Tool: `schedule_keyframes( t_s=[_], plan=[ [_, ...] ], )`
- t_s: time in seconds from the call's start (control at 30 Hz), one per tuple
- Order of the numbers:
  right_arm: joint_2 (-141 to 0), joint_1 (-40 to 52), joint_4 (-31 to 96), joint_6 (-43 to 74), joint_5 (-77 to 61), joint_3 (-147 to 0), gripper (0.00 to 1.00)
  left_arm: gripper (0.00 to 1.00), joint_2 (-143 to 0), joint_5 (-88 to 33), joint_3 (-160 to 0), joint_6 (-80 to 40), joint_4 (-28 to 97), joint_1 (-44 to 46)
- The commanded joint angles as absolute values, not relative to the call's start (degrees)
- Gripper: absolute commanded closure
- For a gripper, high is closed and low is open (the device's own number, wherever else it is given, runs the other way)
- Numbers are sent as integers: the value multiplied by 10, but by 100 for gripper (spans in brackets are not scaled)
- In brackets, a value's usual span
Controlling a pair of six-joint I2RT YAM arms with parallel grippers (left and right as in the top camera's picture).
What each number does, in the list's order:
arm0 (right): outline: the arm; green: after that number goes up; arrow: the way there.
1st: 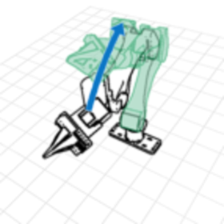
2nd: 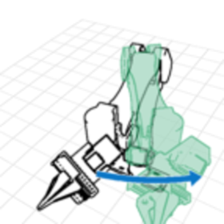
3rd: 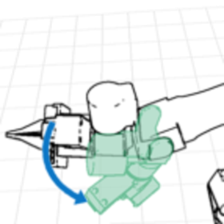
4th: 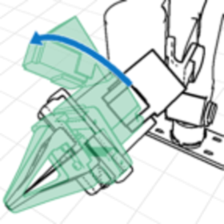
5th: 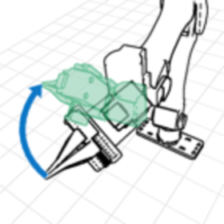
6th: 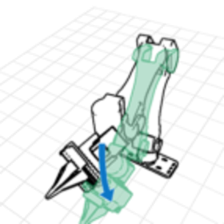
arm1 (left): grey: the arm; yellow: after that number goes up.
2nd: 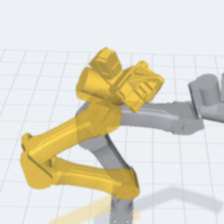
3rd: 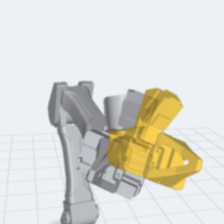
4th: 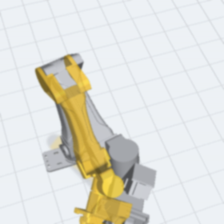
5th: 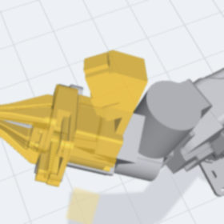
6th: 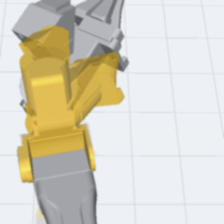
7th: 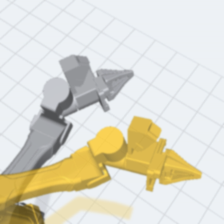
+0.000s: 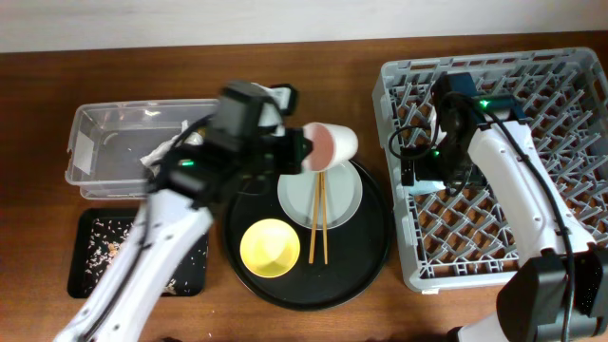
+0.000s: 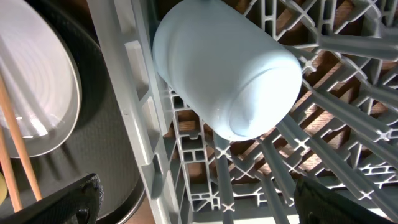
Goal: Sort waste into correct bins and load items into the dishwasher rack
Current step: 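Lift the pink cup with the left gripper and hand it to the right gripper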
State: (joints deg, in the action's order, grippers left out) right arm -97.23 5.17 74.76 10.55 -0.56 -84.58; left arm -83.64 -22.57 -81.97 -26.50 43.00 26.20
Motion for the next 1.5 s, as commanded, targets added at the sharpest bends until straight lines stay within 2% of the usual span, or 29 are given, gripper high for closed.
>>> schedule_keyframes(
  t_s=[0.0, 0.07, 0.1, 0.13, 0.2, 0.27, 0.3, 0.4, 0.43, 0.53, 0.77, 0.87, 1.03, 1.1, 1.3, 1.47],
  plan=[
    [-975, 52, 736, 121, -51, -844, 1, 100, -824, -513, -825, -158, 461, 183],
    [-975, 52, 720, 112, -197, -844, 1, 100, -824, -579, -825, -131, 466, 158],
    [-975, 52, 709, 50, -300, -844, 1, 100, -824, -591, -825, -131, 465, 153],
    [-975, 47, 712, -113, -517, -844, 1, 100, -824, -592, -825, -131, 465, 151],
    [-975, 24, 721, -155, -690, -845, 1, 100, -824, -645, -825, -93, 456, 140],
    [-975, 1, 762, -218, -760, -845, 2, 100, -824, -708, -825, -93, 455, 92],
    [-974, -1, 812, -319, -792, -844, 1, 100, -824, -732, -825, -93, 455, 58],
    [-974, 1, 903, -489, -814, -845, 1, 100, -824, -754, -825, -82, 455, -3],
    [-973, 7, 935, -560, -825, -845, 2, 100, -824, -773, -825, -76, 455, -4],
    [-970, 51, 952, -651, -854, -846, 1, 100, -824, -768, -825, -76, 457, 52],
    [-970, 64, 952, -658, -870, -936, 2, 100, -824, -728, -825, -74, 457, 121],
    [-964, 64, 957, -658, -884, -942, 1, 100, -824, -681, -825, -74, 457, 143],
    [-906, 87, 955, -658, -878, -942, 1, 100, -824, -681, -825, -74, 446, 147],
    [-901, 114, 947, -658, -856, -942, 1, 100, -824, -754, -825, -74, 441, 148],
    [-901, 129, 916, -658, -863, -942, 0, 100, -824, -787, -825, -74, 442, 150],
    [-901, 127, 888, -658, -889, -942, 10, 100, -824, -754, -825, -67, 442, 175]
  ],
)
